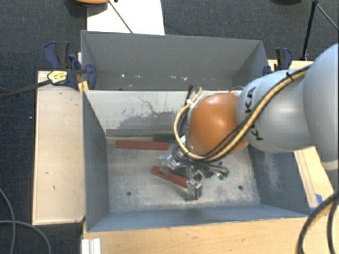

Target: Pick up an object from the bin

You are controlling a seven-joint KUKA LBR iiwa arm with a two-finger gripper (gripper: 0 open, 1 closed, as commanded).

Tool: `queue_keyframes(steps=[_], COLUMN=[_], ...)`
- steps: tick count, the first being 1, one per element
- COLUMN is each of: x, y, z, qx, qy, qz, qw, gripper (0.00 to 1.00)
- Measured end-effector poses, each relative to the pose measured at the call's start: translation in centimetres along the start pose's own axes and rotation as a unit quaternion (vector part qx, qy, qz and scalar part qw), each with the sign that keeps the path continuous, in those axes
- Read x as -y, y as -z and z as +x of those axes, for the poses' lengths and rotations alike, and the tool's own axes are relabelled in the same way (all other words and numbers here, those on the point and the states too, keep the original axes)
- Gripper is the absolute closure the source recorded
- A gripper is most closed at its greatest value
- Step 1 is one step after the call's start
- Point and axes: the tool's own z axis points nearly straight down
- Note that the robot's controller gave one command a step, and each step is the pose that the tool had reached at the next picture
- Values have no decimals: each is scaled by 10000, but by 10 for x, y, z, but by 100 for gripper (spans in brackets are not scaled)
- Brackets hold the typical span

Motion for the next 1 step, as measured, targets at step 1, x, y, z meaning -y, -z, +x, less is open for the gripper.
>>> queue_keyframes(steps=[1], x=[14], y=[1], z=[-14], qx=[9], qy=[429], qz=[3], qw=[9991], gripper=[0])
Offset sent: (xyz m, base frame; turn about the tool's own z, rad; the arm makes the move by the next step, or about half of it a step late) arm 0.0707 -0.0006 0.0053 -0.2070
